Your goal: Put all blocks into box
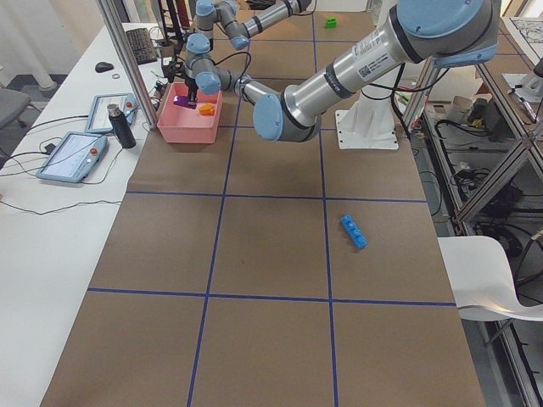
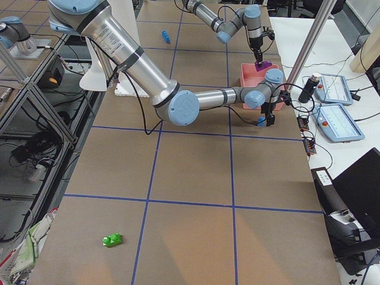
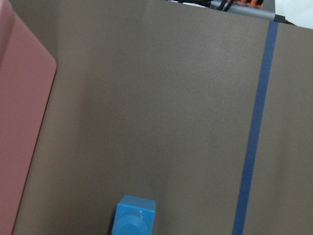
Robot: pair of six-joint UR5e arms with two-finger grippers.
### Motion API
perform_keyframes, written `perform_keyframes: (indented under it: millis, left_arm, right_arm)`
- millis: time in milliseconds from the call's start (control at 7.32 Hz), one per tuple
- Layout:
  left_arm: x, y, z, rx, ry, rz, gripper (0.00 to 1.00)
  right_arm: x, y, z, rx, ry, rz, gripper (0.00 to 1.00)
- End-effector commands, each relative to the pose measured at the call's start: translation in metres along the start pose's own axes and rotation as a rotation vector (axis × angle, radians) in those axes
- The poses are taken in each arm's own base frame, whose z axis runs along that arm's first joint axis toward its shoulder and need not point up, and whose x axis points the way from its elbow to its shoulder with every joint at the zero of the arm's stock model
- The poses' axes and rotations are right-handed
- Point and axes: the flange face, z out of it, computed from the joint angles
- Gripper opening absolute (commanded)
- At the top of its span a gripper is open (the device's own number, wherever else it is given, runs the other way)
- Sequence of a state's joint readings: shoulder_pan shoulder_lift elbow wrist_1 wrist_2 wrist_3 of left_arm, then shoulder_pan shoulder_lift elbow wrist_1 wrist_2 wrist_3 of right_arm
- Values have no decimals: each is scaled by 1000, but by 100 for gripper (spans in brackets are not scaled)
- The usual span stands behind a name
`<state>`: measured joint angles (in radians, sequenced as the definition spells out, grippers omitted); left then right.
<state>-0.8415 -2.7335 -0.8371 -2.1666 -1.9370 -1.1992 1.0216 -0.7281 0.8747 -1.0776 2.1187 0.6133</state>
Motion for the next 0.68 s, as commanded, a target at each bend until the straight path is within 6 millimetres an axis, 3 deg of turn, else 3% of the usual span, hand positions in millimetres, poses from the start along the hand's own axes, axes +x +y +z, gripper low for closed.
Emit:
perform_keyframes:
  millis: [0,137,273,546]
  left_arm:
    - [6,13,11,27,-18,11,0]
    - [5,13,12,26,-20,11,51]
    - [8,14,10,27,-14,15,100]
    - [11,16,8,28,-8,14,100]
  right_arm:
    - [-22,6,23,2,48,3,99]
    - [-35,-7,24,-5,54,5,99]
    - [-35,-9,29,-15,60,10,97]
    - [-38,-1,40,-31,65,6,93]
